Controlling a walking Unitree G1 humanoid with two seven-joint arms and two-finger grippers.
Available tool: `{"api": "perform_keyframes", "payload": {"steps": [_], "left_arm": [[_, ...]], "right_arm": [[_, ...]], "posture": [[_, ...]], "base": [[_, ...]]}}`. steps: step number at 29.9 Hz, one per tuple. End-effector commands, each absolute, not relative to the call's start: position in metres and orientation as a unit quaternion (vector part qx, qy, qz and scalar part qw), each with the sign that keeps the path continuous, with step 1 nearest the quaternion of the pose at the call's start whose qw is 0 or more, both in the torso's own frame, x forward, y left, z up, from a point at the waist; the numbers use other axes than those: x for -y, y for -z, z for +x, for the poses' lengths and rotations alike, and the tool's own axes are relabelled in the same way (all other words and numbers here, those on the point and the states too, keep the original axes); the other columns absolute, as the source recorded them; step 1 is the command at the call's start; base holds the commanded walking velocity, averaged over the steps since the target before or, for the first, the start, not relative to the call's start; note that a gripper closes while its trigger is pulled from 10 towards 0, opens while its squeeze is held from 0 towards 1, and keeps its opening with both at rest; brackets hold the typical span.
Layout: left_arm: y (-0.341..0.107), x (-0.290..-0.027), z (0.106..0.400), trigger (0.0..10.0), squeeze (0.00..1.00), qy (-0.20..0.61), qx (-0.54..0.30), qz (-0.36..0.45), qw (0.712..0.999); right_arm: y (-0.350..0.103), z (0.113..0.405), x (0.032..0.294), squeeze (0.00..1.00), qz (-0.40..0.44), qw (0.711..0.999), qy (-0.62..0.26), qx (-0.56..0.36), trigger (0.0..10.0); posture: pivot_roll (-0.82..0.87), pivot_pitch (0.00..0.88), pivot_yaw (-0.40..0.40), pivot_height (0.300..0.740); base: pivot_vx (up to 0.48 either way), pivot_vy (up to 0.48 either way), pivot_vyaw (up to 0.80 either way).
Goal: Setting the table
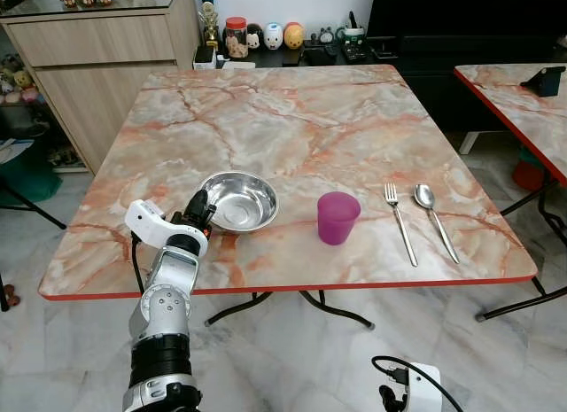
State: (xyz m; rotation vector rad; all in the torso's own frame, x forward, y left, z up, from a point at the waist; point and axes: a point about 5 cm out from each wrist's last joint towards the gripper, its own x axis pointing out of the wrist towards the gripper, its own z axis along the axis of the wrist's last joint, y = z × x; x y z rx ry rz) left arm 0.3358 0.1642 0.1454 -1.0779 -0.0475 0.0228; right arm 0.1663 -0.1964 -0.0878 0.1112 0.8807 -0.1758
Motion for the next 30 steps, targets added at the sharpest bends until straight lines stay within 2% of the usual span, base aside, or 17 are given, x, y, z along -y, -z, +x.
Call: {"api": "perform_keyframes", "payload": {"steps": [1,9,30], "left_arm": [[-0.172,-0.163,0.338,10.0,0.00,0.021,0.076,-0.536,0.840],[-0.189,-0.160,0.335,10.0,0.00,0.062,0.113,-0.552,0.824],[-0.196,-0.159,0.333,10.0,0.00,0.072,0.125,-0.535,0.833]], "right_arm": [[0.090,0.162,0.197,0.00,0.056,0.895,0.088,-0.433,10.0],[0.089,0.163,0.197,0.00,0.058,0.896,0.088,-0.431,10.0],[0.089,0.163,0.197,0.00,0.063,0.897,0.088,-0.428,10.0]], "posture": [[0.05,0.000,-0.015,0.724],[0.05,0.000,-0.015,0.724],[0.05,0.000,-0.017,0.724]], "base": [[0.000,0.000,0.00],[0.000,0.000,0.00],[0.000,-0.432,0.00]]}}
